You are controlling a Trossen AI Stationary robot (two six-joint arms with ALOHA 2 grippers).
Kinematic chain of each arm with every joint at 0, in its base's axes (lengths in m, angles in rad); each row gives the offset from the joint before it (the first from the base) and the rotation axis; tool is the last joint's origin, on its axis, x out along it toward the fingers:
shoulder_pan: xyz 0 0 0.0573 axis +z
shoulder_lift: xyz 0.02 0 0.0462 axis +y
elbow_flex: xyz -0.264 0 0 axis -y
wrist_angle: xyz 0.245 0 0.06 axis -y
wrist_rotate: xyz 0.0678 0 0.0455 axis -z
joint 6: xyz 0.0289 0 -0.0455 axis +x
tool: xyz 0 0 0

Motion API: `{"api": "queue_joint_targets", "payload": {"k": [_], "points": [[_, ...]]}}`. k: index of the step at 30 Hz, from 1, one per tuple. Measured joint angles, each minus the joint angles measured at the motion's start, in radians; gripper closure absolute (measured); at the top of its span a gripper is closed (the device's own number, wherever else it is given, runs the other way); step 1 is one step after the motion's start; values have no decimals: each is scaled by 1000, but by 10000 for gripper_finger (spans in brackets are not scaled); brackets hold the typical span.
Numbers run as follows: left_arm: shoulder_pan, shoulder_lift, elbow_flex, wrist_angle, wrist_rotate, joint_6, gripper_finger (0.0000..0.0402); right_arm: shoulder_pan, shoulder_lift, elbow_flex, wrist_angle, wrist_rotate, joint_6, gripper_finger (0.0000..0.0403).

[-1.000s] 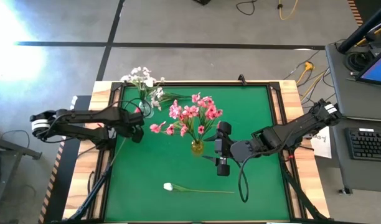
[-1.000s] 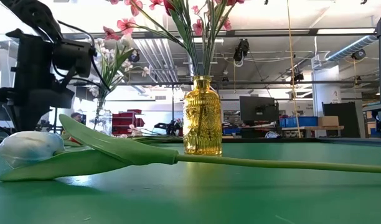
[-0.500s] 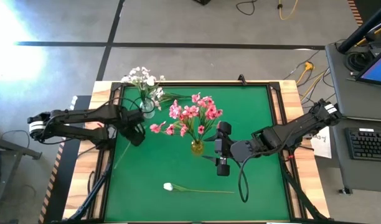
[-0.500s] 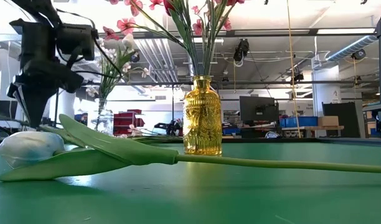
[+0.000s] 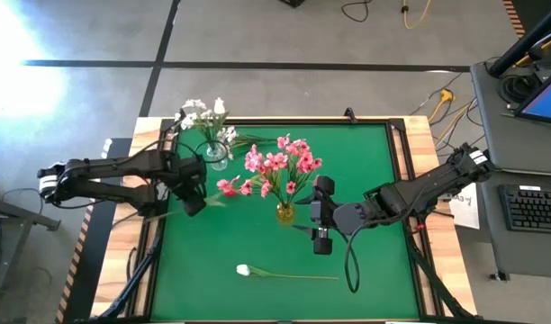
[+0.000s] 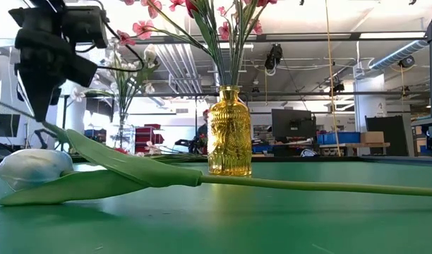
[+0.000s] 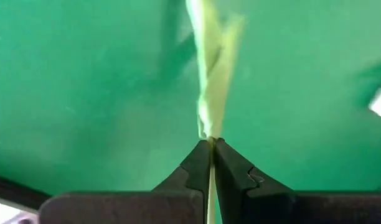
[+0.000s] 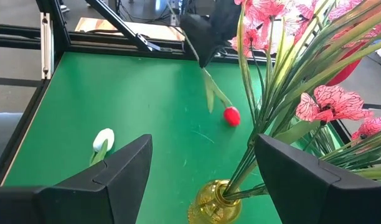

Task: Sort flowers into vase by color
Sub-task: Put the red tulip into the yellow vase

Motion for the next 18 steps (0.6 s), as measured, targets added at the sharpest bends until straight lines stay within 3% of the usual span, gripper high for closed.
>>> {"api": "queue_joint_targets", "payload": {"k": [6,12,15,18], "points": [[-50,-47,34,74,104,91,401,0,0,0,0,0,-1,126],[-151,-133,31,282,114,115,401,0,0,0,0,0,-12,126],[-196,-174,22,338,76,101,401,0,0,0,0,0,-18,126],[-223,-201,22,324,-63,70,401,0,0,0,0,0,-18,126]]}}
